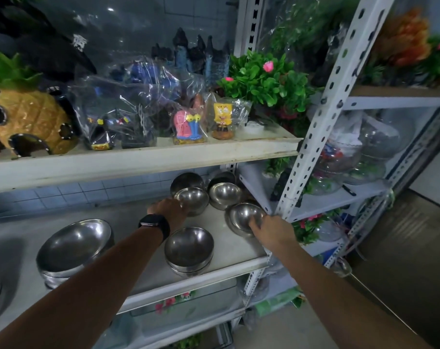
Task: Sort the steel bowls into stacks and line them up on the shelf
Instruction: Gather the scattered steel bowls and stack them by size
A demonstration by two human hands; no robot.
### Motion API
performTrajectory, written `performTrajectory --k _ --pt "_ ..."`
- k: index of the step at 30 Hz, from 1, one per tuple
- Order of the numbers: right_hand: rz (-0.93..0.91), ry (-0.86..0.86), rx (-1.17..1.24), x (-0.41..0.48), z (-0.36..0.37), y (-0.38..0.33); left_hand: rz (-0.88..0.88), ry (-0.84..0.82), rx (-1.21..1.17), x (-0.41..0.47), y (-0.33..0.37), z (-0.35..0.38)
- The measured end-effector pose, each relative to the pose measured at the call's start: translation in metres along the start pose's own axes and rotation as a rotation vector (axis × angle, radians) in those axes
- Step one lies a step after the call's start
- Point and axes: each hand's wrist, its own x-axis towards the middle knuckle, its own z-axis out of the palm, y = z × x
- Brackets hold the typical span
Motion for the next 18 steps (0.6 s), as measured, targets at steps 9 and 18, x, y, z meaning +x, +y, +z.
performTrajectory --k 9,18 --pt "0.125 0.018 0.022 0.004 0.005 -0.001 -0.101 -0.065 -0.252 0.022 -0.012 0.006" --pt "0.403 -0.129 0.352 0.004 0.038 -0.001 -0.181 -0.156 -0.248 0.050 -0.014 0.025"
